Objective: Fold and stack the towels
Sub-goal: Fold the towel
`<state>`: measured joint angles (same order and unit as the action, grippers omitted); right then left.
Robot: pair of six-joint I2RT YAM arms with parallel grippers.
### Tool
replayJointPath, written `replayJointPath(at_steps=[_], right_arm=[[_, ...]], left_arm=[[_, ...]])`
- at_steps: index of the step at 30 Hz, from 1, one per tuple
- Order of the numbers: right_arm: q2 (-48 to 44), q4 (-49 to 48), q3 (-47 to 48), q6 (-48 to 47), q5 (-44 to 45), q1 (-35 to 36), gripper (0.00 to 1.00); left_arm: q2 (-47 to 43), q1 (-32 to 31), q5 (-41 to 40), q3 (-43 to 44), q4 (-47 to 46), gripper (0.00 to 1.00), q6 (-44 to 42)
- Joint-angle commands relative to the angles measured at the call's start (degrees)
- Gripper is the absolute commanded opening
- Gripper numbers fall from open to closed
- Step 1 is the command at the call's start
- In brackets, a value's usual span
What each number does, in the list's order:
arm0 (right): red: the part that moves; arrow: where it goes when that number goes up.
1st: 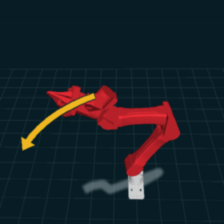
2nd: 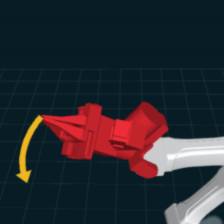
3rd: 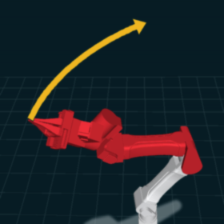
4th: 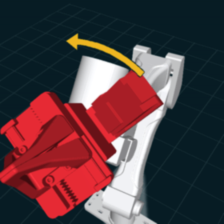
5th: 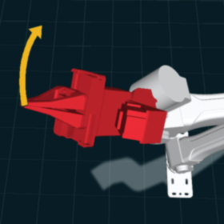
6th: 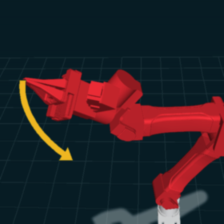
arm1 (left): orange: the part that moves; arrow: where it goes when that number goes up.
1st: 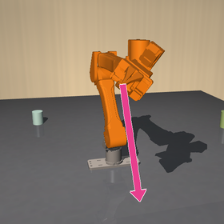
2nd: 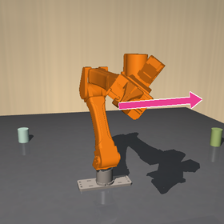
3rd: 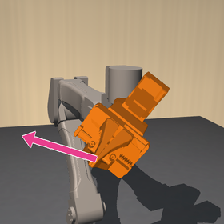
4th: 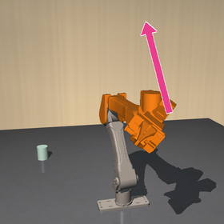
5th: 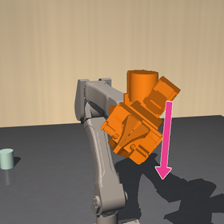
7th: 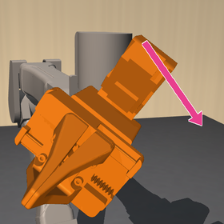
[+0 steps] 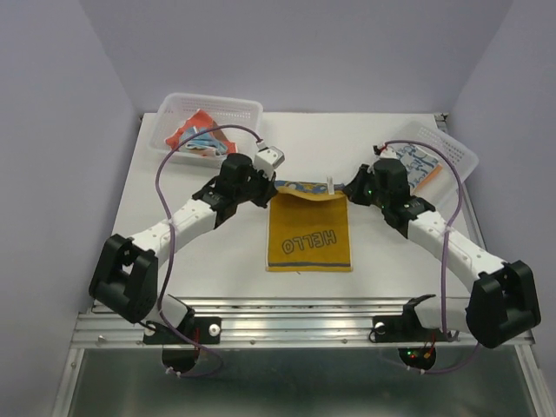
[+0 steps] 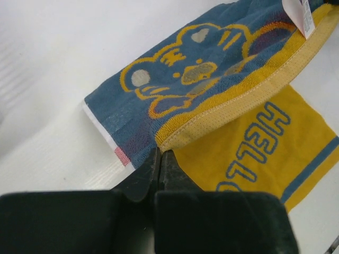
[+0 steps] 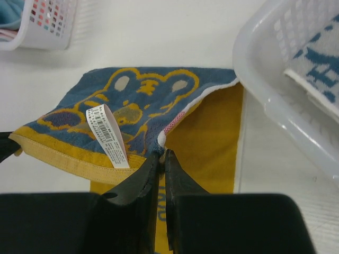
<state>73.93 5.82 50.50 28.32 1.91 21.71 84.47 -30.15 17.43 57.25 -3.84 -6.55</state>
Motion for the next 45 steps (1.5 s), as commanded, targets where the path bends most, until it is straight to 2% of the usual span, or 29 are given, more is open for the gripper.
replayJointPath(at_steps=[1, 9, 15, 22, 32, 45], right_arm=[[-6.1, 1.5, -5.9, 4.5, -6.3, 0.1, 0.01], [-15.5, 4.6, -15.4, 8.9, -8.9, 1.0, 0.01], [-22.4, 9.5, -18.9, 9.7, -11.5, 1.3, 0.01], [-25.3, 13.6, -19.7, 9.7, -11.8, 1.4, 0.01], [-25.8, 15.2, -23.7, 11.2, -15.4, 1.4, 0.01], [-21.0, 13.3, -28.0, 13.3, -17.3, 1.4, 0.01]], left_arm=[[-6.9, -3.3, -4.3, -5.9, -5.4, 0.00, 5.0], [-14.9, -8.2, -8.4, -18.7, -8.1, 0.00, 15.4], [-20.0, -11.0, -10.5, -21.7, -7.6, 0.00, 20.1], [-21.9, -15.0, -13.8, -21.5, -2.2, 0.00, 25.1], [-20.6, -20.6, -18.6, -23.7, 1.2, 0.00, 32.8], [-15.0, -27.3, -24.6, -22.3, 9.1, 0.00, 39.4]])
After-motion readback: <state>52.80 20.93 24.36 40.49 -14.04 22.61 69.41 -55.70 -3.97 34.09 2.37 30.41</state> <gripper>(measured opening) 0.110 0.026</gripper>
